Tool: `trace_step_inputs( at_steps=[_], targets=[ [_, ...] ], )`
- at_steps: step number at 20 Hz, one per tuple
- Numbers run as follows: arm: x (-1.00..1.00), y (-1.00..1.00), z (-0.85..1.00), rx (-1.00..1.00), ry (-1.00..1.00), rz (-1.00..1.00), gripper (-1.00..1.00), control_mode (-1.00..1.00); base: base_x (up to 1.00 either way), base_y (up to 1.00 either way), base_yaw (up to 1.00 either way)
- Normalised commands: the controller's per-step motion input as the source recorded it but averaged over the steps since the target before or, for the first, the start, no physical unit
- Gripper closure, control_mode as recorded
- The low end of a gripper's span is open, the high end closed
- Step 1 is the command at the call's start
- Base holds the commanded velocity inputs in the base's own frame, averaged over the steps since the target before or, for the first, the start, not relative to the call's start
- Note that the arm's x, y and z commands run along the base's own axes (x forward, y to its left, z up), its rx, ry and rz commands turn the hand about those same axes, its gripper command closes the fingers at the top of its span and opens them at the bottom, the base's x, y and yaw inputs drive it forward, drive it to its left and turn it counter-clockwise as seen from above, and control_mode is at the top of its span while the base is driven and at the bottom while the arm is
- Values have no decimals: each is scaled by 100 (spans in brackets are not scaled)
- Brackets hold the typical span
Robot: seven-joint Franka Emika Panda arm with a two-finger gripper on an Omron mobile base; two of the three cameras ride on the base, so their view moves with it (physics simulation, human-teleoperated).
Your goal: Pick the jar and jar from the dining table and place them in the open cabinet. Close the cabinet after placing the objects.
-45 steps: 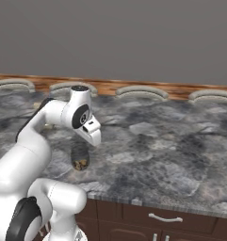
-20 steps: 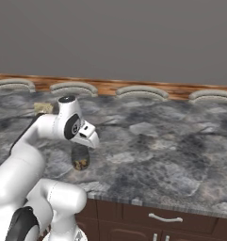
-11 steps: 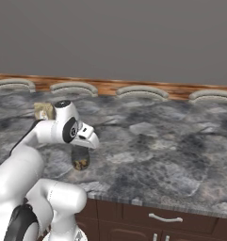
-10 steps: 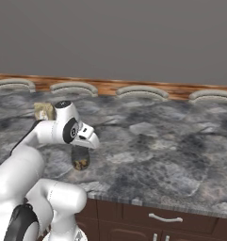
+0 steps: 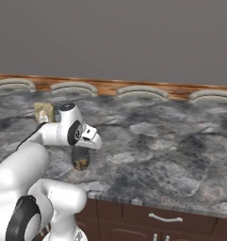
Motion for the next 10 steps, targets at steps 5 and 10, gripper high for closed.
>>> trace_step_inputs(
  at_steps=[5,10],
  targets=[
    [18,-5,-11,0,0,2,-100,-100,0,0,0],
    [20,0,-12,0,0,1,-100,-100,0,0,0]
  ],
)
